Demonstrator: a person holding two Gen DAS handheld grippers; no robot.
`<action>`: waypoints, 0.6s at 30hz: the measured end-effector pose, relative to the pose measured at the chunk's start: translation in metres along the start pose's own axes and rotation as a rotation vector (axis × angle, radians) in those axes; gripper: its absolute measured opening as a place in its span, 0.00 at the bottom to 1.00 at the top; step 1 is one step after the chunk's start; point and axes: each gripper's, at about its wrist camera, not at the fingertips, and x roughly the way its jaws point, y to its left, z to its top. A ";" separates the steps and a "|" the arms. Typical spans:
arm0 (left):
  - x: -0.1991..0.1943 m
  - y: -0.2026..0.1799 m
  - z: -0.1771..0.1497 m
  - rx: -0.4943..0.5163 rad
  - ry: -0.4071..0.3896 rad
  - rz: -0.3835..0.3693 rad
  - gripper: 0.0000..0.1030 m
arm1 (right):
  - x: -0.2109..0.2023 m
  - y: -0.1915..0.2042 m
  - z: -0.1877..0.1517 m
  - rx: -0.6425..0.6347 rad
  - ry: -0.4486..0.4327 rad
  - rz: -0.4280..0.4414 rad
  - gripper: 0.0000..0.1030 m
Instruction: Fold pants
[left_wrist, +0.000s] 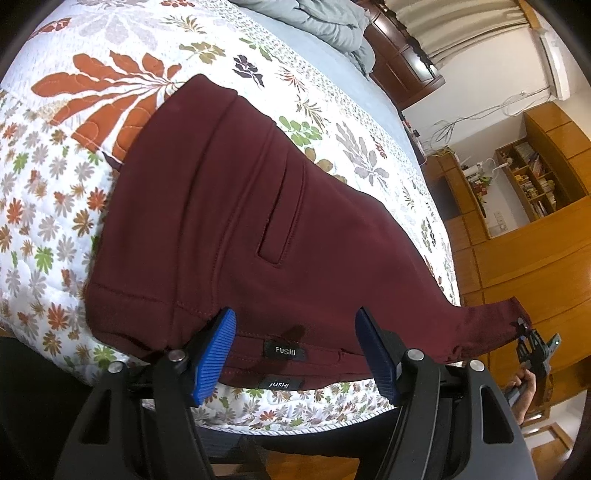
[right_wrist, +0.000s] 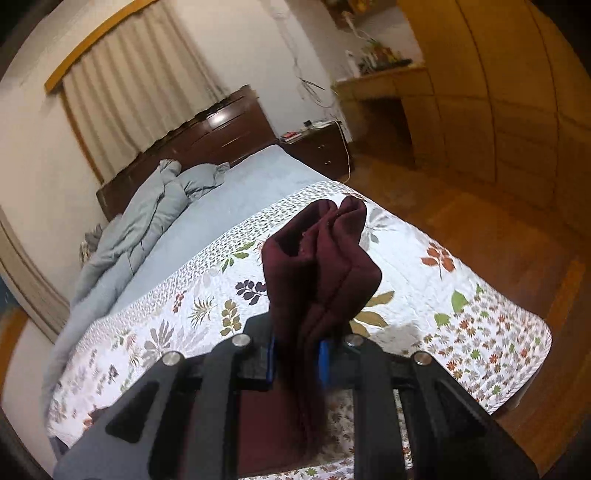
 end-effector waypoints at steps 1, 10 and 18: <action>-0.001 0.001 0.000 0.000 0.000 -0.004 0.66 | -0.001 0.009 0.000 -0.021 -0.001 -0.003 0.16; -0.008 0.005 -0.005 -0.005 -0.004 -0.031 0.66 | 0.006 0.068 -0.008 -0.179 -0.003 -0.017 0.16; -0.010 0.005 -0.005 -0.007 -0.006 -0.046 0.66 | 0.015 0.112 -0.022 -0.264 0.004 -0.033 0.16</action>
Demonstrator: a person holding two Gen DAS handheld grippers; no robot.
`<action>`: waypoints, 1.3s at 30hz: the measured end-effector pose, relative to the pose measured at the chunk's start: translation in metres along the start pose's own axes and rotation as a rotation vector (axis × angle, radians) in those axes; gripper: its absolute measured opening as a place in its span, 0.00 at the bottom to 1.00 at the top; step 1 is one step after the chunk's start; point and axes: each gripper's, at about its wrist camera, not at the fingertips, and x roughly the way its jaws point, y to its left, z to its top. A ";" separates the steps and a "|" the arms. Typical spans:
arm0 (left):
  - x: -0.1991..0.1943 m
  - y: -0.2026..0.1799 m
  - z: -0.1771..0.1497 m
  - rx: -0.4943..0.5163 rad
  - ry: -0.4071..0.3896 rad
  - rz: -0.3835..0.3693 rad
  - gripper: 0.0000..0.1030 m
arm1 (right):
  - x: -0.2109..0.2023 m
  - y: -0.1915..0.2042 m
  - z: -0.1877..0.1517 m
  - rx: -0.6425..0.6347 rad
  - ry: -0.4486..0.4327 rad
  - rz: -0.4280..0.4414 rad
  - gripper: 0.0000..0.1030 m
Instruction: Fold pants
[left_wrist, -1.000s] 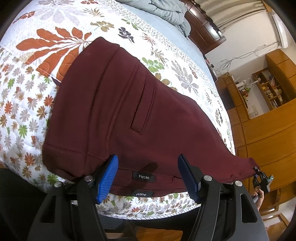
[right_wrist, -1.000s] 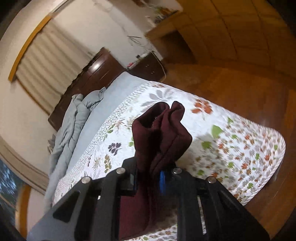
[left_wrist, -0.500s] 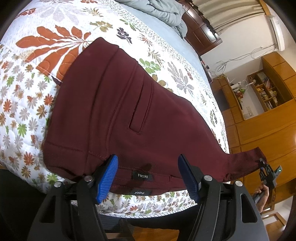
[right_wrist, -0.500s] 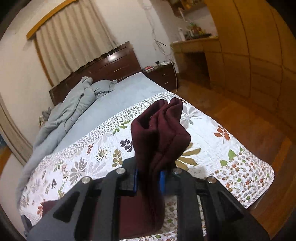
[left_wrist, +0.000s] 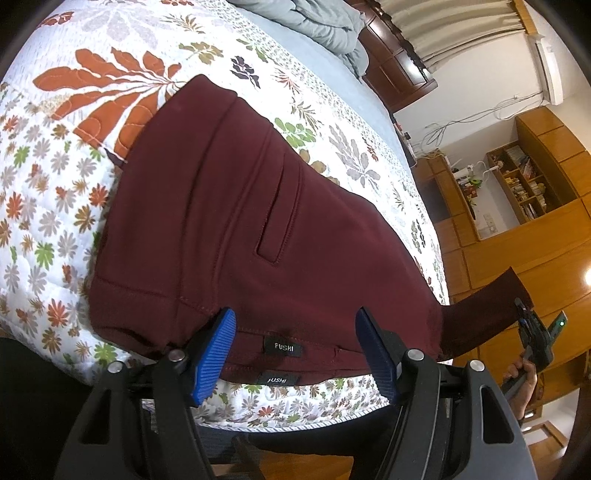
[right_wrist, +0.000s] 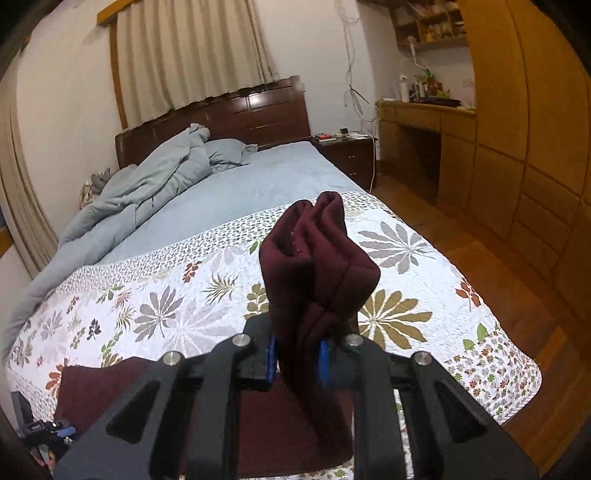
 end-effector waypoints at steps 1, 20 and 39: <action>0.000 0.000 0.000 -0.002 0.000 -0.003 0.66 | 0.001 0.008 -0.001 -0.017 0.001 -0.004 0.16; -0.006 0.011 -0.002 -0.029 -0.001 -0.058 0.66 | 0.029 0.143 -0.053 -0.365 0.075 0.017 0.15; -0.016 0.023 -0.008 -0.044 0.004 -0.097 0.67 | 0.080 0.267 -0.256 -1.324 0.034 -0.156 0.15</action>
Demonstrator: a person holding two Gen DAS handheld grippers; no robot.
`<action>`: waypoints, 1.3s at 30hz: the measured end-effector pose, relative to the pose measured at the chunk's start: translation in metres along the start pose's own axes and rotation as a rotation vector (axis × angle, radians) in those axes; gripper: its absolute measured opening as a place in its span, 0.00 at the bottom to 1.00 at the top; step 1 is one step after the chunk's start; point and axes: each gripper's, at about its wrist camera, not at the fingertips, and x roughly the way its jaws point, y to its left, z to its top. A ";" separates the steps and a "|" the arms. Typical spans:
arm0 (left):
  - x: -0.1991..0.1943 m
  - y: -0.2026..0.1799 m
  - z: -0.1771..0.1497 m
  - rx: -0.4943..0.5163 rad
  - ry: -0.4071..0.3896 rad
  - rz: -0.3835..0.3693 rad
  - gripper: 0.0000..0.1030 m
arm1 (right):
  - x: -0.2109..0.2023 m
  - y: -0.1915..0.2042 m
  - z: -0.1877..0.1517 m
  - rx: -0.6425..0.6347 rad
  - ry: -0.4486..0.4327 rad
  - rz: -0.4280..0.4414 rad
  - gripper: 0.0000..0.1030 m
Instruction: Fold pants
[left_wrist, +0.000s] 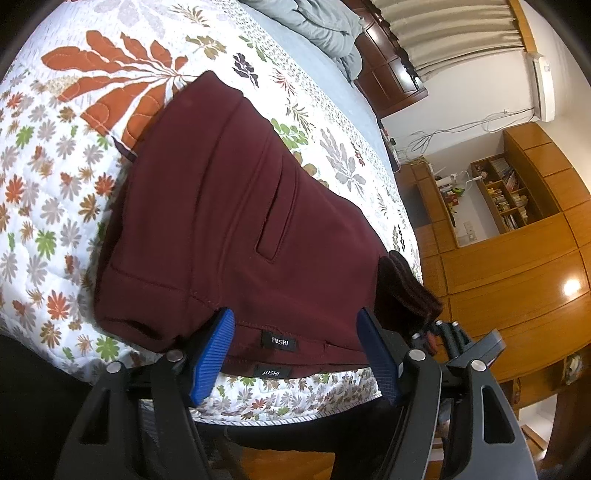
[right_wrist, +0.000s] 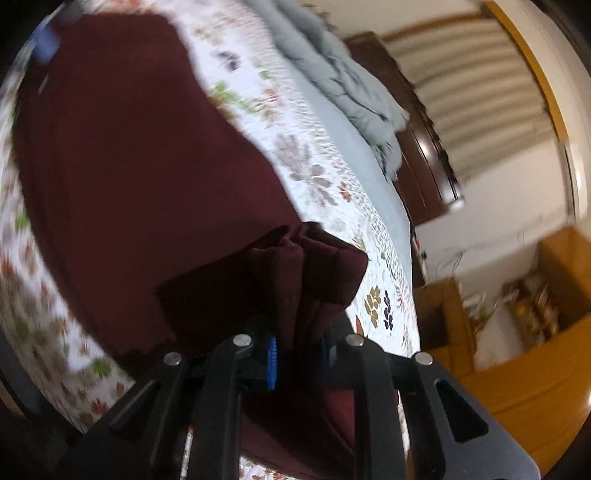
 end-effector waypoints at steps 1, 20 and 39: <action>0.000 0.000 0.001 0.000 0.000 -0.001 0.67 | 0.002 0.007 -0.005 -0.034 0.002 -0.002 0.15; 0.005 -0.002 0.003 -0.001 0.002 -0.015 0.71 | -0.024 -0.093 -0.048 0.476 0.007 0.510 0.40; 0.016 -0.024 0.006 0.036 -0.005 0.077 0.72 | 0.053 -0.171 -0.158 0.781 0.185 0.469 0.47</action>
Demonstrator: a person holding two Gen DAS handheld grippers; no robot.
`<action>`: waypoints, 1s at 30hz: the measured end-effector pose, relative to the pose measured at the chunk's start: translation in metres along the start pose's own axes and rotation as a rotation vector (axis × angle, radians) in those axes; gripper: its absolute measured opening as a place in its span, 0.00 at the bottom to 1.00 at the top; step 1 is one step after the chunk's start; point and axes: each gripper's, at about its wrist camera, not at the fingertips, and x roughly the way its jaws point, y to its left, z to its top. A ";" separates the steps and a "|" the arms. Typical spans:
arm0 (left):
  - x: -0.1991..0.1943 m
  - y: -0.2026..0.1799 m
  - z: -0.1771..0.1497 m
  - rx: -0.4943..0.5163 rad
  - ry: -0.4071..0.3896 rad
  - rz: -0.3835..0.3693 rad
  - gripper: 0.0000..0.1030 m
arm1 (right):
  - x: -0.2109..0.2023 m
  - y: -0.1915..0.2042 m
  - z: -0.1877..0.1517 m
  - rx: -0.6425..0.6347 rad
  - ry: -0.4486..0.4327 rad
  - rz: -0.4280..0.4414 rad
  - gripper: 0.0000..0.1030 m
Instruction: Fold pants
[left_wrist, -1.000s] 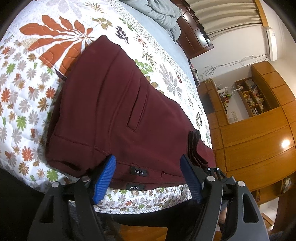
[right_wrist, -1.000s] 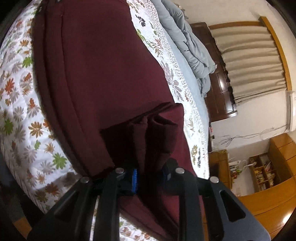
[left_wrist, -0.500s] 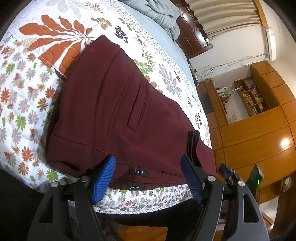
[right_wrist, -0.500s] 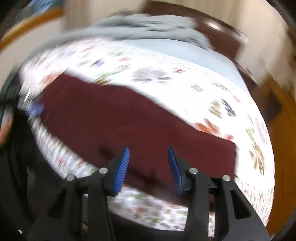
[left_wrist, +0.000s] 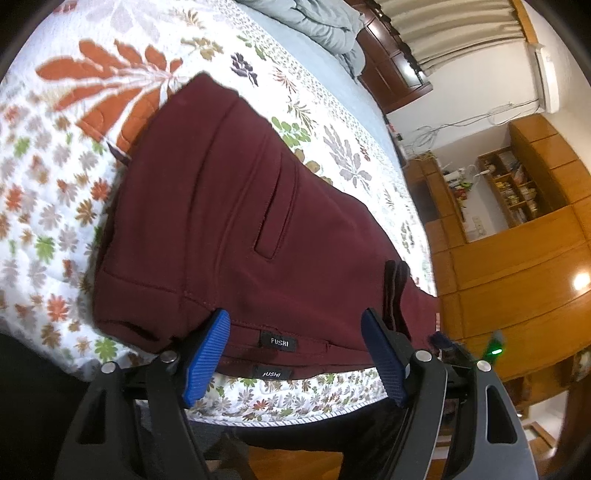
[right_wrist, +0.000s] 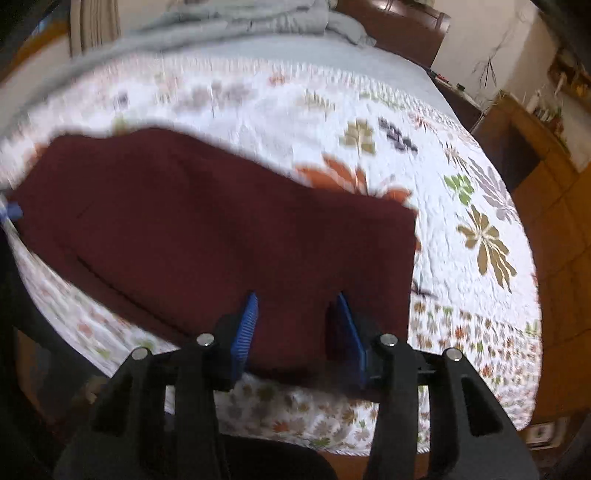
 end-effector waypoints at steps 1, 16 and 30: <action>-0.003 -0.011 -0.001 0.032 -0.020 0.039 0.72 | 0.000 -0.012 0.010 0.021 -0.012 -0.005 0.47; -0.029 -0.128 -0.014 0.305 -0.167 0.391 0.76 | 0.031 0.036 0.073 -0.014 0.065 0.135 0.50; -0.040 -0.075 -0.011 0.177 -0.125 0.291 0.76 | 0.059 0.131 0.137 -0.271 0.195 0.219 0.54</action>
